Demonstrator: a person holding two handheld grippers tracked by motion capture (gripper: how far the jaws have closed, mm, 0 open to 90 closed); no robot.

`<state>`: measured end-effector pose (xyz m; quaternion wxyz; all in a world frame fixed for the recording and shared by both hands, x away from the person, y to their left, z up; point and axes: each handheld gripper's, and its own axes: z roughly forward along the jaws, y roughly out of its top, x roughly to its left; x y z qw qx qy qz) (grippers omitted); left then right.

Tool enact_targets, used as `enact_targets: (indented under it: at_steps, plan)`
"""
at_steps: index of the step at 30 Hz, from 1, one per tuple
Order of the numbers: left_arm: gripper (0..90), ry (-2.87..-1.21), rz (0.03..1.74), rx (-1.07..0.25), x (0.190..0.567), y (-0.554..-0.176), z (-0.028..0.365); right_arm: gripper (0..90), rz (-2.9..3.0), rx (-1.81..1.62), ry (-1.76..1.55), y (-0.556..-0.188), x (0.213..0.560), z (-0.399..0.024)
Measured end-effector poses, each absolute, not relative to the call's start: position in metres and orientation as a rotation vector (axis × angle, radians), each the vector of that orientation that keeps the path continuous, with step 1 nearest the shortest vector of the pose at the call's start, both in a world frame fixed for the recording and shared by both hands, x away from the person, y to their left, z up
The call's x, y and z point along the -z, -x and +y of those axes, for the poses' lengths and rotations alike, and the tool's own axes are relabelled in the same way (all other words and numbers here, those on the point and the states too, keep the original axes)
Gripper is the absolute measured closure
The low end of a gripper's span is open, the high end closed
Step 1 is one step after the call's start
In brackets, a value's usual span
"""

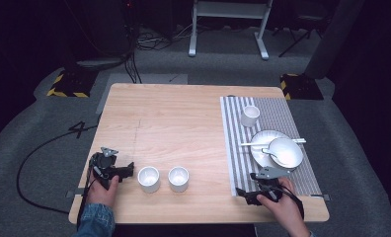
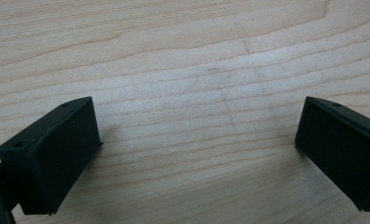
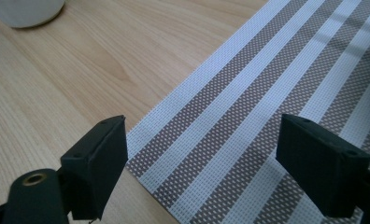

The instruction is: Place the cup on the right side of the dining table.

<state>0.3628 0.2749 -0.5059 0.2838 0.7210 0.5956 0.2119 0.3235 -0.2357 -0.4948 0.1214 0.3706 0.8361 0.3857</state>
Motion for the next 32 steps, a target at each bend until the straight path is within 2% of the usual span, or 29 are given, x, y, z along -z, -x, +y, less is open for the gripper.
enact_targets:
  at_steps: [32]
  plan:
    - [0.2,-1.930,1.592,-0.570,0.506,-0.363,0.275,12.0,2.443,-1.059,-0.965,-0.318,0.505,-0.227]
